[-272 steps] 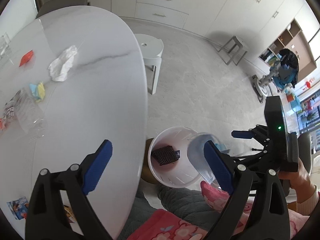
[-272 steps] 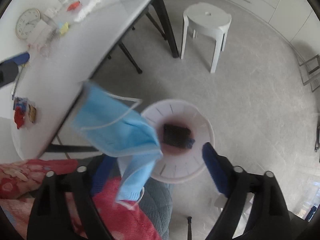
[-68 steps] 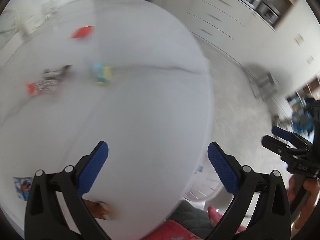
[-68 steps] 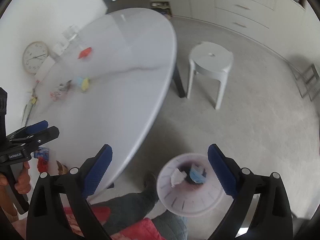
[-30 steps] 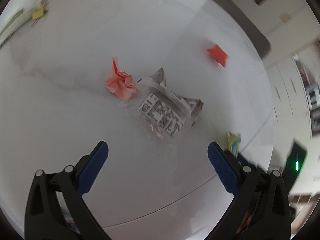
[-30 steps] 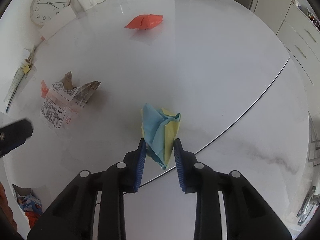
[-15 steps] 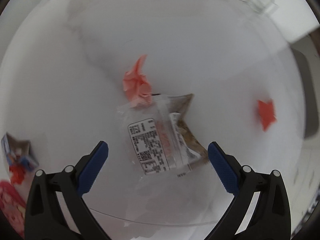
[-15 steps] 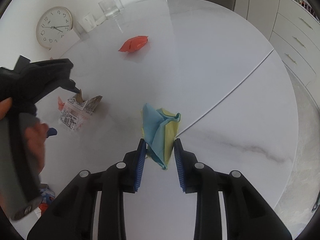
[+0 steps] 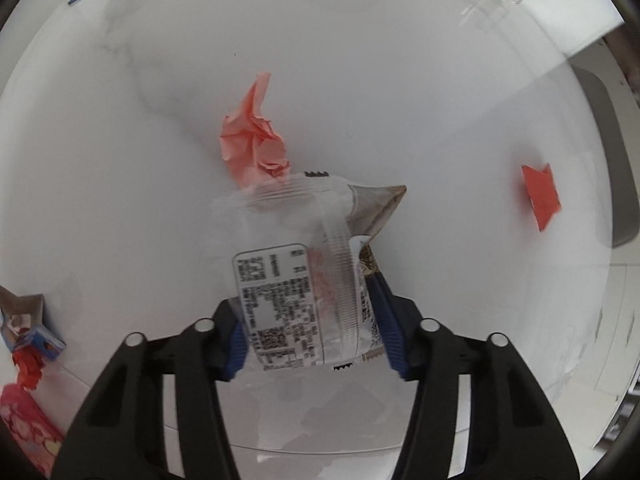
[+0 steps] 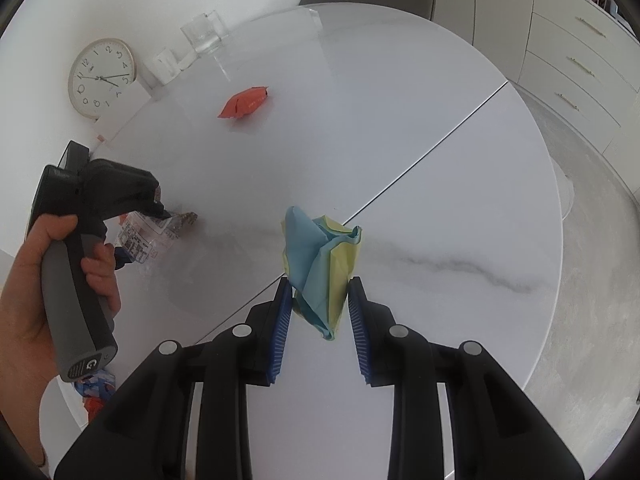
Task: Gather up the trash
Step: 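Carry cloth and snack bag over the bin and open both tools to drop them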
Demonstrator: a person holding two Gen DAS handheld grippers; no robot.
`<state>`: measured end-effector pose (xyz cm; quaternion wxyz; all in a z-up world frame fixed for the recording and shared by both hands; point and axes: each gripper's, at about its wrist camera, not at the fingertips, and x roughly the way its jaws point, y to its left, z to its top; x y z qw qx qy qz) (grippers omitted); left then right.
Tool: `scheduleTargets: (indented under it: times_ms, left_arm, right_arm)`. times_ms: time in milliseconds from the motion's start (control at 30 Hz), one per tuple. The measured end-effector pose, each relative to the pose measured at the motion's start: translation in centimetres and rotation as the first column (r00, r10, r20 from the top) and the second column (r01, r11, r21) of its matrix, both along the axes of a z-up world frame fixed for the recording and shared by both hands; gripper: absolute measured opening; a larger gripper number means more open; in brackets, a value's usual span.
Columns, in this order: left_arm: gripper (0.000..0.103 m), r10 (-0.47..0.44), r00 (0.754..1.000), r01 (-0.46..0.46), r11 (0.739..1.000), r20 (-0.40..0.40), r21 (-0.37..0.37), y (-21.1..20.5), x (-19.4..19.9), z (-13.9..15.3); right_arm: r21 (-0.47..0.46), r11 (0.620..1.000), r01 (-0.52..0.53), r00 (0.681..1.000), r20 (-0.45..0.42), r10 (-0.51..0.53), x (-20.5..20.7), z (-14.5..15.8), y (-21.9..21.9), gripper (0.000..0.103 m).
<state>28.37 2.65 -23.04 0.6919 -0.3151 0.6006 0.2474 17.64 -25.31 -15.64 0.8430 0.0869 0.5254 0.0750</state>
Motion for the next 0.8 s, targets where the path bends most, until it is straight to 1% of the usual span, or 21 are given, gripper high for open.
scheduleTargets:
  times_ms: [100,167,233,267,333,400,433,467,500,533,567,600,633,667,700,733,767,800]
  left_arm:
    - [0.048,-0.048,0.999,0.048,0.999,0.026,0.006,0.0,-1.3,0.5]
    - [0.047,-0.101,0.994,0.101,0.995,0.045,0.006,-0.2,-2.3,0.9]
    - [0.047,-0.194,0.979,0.192,0.981,0.067,0.025,-0.9,-3.5,1.8]
    - [0.047,-0.244,0.967,0.242,0.970,0.078,0.033,-1.5,-4.0,2.3]
    - [0.047,-0.362,0.926,0.358,0.932,0.106,0.057,-3.0,-5.4,3.7]
    - [0.047,-0.483,0.866,0.476,0.876,0.128,0.081,-4.7,-7.6,5.3]
    - [0.047,-0.521,0.843,0.514,0.854,0.135,0.086,-5.4,-8.3,5.7]
    - [0.047,-0.566,0.812,0.558,0.824,0.145,0.095,-6.4,-9.1,6.3]
    - [0.047,-0.630,0.761,0.621,0.776,0.154,0.108,-7.9,-10.4,7.0]
    - [0.047,-0.679,0.717,0.670,0.734,0.159,0.115,-9.1,-11.3,7.5]
    - [0.047,-0.743,0.648,0.734,0.668,0.167,0.125,-11.0,-12.8,8.2]
    - [0.047,-0.783,0.598,0.773,0.620,0.175,0.134,-12.7,-12.6,8.8]
    - [0.047,-0.824,0.537,0.814,0.562,0.182,0.143,-14.3,-13.8,9.2]
    - [0.047,-0.849,0.493,0.841,0.521,0.187,0.145,-15.4,-14.5,9.4]
    - [0.047,-0.882,0.427,0.879,0.456,0.200,0.137,-17.1,-15.9,9.7]
    - [0.047,-0.901,0.377,0.905,0.408,0.214,0.119,-18.5,-17.0,9.9]
    - [0.047,-0.912,0.345,0.921,0.375,0.223,0.106,-19.6,-17.8,9.9]
    - [0.047,-0.929,0.293,0.943,0.320,0.228,0.093,-21.2,-19.1,10.0]
  right_arm:
    - [0.007,1.000,0.004,1.000,0.015,-0.004,-0.8,0.7,-0.4,0.030]
    - [0.015,1.000,0.006,1.000,0.025,-0.006,-1.6,1.2,-0.7,0.030]
    - [0.012,1.000,0.005,0.999,0.037,-0.005,-2.5,1.7,-1.1,0.030]
    - [0.007,1.000,0.004,0.999,0.044,-0.004,-3.2,2.1,-1.4,0.030]
    - [-0.001,1.000,0.006,0.999,0.054,-0.006,-4.6,2.6,-2.1,0.030]
    - [-0.014,1.000,0.011,0.998,0.062,-0.010,-6.7,3.4,-3.3,0.030]
    - [-0.019,1.000,0.014,0.998,0.064,-0.013,-7.4,3.5,-3.6,0.030]
    - [-0.028,0.999,0.023,0.997,0.068,-0.021,-8.6,3.9,-4.4,0.030]
    - [-0.031,0.999,0.034,0.997,0.069,-0.032,-9.8,4.2,-5.2,0.030]
    - [-0.034,0.999,0.043,0.997,0.068,-0.040,-10.7,4.3,-5.8,0.030]
    - [-0.040,0.997,0.060,0.996,0.066,-0.057,-12.1,4.5,-6.8,0.030]
    - [-0.045,0.996,0.077,0.995,0.065,-0.074,-13.4,4.7,-7.8,0.030]
    - [-0.048,0.995,0.089,0.994,0.062,-0.086,-14.4,4.7,-8.5,0.030]
    - [-0.054,0.992,0.110,0.993,0.056,-0.107,-16.0,4.7,-9.6,0.030]
    - [-0.060,0.990,0.129,0.991,0.052,-0.126,-17.2,4.6,-10.5,0.030]
    - [-0.066,0.987,0.147,0.989,0.046,-0.144,-18.4,4.5,-11.3,0.030]
    - [-0.073,0.983,0.170,0.985,0.037,-0.168,-19.9,4.3,-12.4,0.030]
    - [-0.079,0.976,0.201,0.980,0.029,-0.199,-21.6,4.1,-13.6,0.030]
